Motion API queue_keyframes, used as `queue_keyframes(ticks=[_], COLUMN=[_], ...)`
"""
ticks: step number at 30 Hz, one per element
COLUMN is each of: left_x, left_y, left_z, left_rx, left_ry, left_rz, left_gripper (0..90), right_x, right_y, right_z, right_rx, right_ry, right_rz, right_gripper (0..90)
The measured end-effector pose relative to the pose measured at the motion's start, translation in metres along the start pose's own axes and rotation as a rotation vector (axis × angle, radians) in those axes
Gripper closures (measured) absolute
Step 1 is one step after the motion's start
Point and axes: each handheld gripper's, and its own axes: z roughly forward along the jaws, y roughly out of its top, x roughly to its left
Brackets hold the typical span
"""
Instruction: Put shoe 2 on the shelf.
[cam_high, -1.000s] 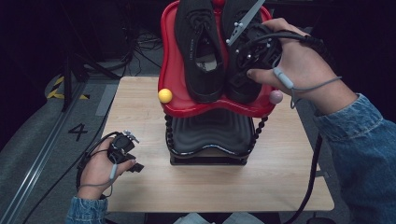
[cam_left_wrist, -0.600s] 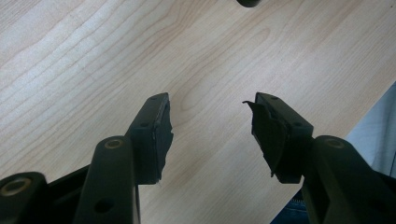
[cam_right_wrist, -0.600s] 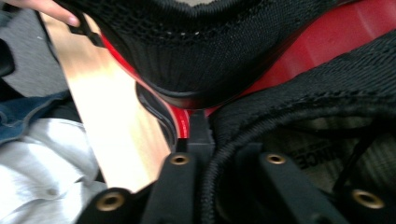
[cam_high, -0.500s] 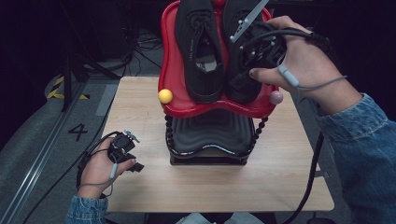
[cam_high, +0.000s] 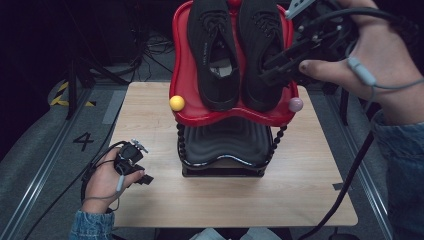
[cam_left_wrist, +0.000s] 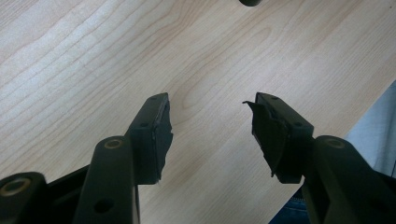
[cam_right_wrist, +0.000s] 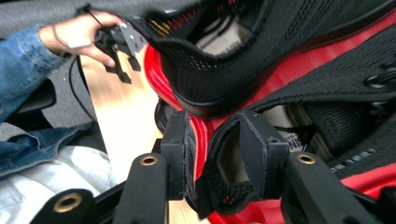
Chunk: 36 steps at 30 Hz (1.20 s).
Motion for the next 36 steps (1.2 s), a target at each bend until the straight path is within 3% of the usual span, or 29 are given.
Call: queue_keyframes(ticks=[12, 22, 25, 28, 30, 31, 32, 36], left_x=[0.002, 0.006, 0.006, 0.007, 0.007, 0.007, 0.007, 0.007], left_y=[-0.001, -0.006, -0.007, -0.009, -0.011, -0.011, -0.015, -0.019], left_z=[-0.001, -0.005, -0.005, -0.005, -0.005, -0.005, -0.005, -0.007], left_rx=[-0.005, -0.021, -0.024, -0.029, -0.026, -0.026, -0.022, -0.032], left_ry=[-0.003, 0.005, 0.007, 0.015, 0.032, 0.032, 0.018, 0.021], left_rz=[-0.008, -0.019, -0.031, -0.051, -0.057, -0.057, -0.071, -0.076], left_gripper=[47.4, 47.4, 47.3, 47.4, 47.2, 47.2, 47.3, 47.6], right_x=[-0.002, -0.02, -0.027, -0.035, -0.038, -0.038, -0.043, -0.049], right_y=[-0.021, -0.072, -0.095, -0.123, -0.136, -0.136, -0.153, -0.174], right_z=[-0.034, -0.047, -0.044, -0.029, -0.022, -0.022, -0.013, 0.0], right_rx=[-0.064, -0.057, -0.04, 0.001, 0.004, 0.004, 0.011, 0.016], right_ry=[-0.038, -0.081, -0.102, -0.142, -0.144, -0.144, -0.14, -0.139], right_rz=[0.024, 0.119, 0.16, 0.198, 0.222, 0.222, 0.252, 0.283], right_gripper=[61.0, 58.7, 58.5, 57.7, 57.4, 57.4, 57.2, 57.2])
